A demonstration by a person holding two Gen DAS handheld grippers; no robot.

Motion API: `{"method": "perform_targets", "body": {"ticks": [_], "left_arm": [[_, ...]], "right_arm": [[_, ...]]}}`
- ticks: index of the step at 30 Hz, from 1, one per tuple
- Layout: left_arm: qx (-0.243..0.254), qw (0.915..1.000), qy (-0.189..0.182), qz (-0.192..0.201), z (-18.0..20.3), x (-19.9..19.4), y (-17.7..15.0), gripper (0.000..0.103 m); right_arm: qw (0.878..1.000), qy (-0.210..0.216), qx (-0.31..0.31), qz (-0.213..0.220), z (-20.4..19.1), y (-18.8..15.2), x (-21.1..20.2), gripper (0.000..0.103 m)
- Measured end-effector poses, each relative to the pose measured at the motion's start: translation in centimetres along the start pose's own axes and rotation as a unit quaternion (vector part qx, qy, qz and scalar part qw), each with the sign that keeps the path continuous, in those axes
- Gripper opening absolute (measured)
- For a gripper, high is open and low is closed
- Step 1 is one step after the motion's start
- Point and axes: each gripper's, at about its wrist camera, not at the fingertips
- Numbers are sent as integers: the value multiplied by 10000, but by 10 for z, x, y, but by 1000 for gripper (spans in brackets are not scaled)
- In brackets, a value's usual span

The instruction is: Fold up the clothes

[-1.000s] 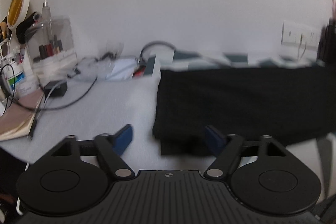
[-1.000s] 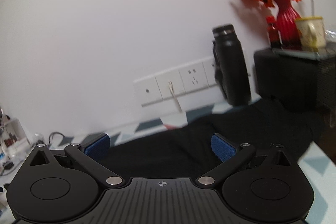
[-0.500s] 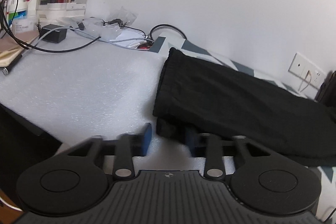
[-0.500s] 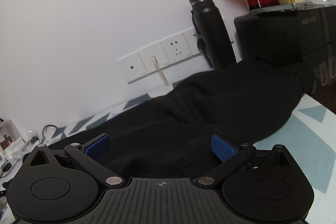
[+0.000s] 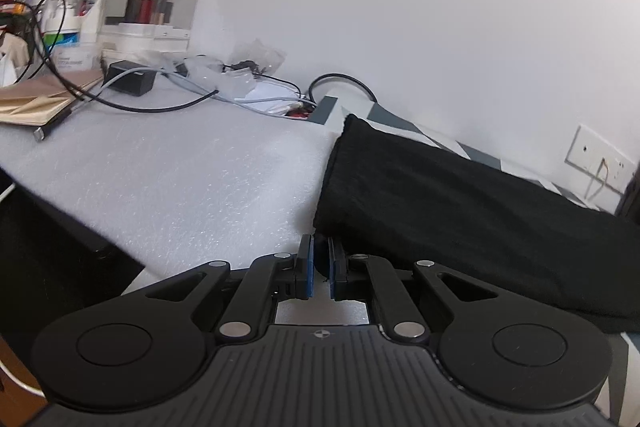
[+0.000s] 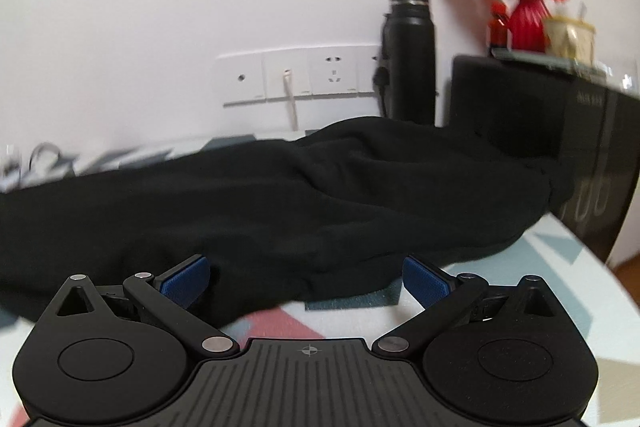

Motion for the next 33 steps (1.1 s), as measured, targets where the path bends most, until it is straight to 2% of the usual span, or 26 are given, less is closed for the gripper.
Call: {"method": "perform_targets", "body": {"ticks": [3, 6, 7, 8, 9, 10, 12, 14, 16, 18, 20, 23, 26, 28, 29, 31, 33], "left_arm": [[-55, 9991, 334, 271, 2, -12, 1, 13], [-102, 9960, 389, 797, 4, -35, 9, 22], [-26, 9951, 367, 922, 9, -40, 13, 32], [73, 9940, 336, 1034, 15, -44, 16, 49], [171, 9928, 306, 1145, 21, -48, 20, 59], [298, 9928, 242, 1135, 30, -47, 22, 76], [556, 9930, 102, 1040, 47, -39, 25, 80], [723, 9939, 65, 829, 63, -21, 26, 92], [803, 9950, 100, 584, 79, -3, 25, 95], [985, 9945, -6, 358, 93, 11, 23, 99], [1193, 9926, -119, 164, 106, 22, 20, 102], [1528, 9878, -256, -179, 122, 35, 16, 102], [1619, 9849, -245, -565, 128, 47, 13, 102], [1456, 9861, -270, -747, 123, 54, 13, 102], [1362, 9866, -269, -860, 120, 57, 14, 102], [1247, 9865, -234, -1034, 118, 62, 14, 102], [1282, 9857, -169, -1080, 120, 63, 13, 102]], "right_arm": [[9987, -86, -511, -1, -16, -4, -2, 102], [9966, -22, -824, 22, -32, -5, -1, 102], [9960, 25, -889, 20, -36, -4, 1, 102], [9954, 48, -954, 9, -41, -3, 3, 102], [9949, 13, -1009, -22, -45, -3, 7, 102], [9943, -31, -1062, -55, -49, -2, 11, 102], [9936, -144, -1106, -164, -55, -1, 19, 102], [9938, -206, -1057, -270, -55, 0, 25, 102], [9950, -190, -928, -319, -50, 1, 27, 93], [9940, -94, -1012, -406, -46, -1, 25, 61], [9931, 32, -1080, -463, -43, -4, 21, 46], [9929, 152, -1070, -497, -41, -6, 12, 37], [9943, 127, -913, -532, -39, -11, 4, 37], [9950, 54, -839, -535, -40, -13, 1, 38], [9949, -46, -861, -522, -42, -14, 0, 41], [9937, -312, -967, -473, -49, -15, -1, 53], [9907, -638, -1131, -398, -59, -15, 1, 78]]}}
Point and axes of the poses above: each gripper's, at about its wrist camera, not at the fingertips, and x roughly the way its jaws point, z to its right, y to its top, and after that the axes turned 4 degrees about -z, right-handed
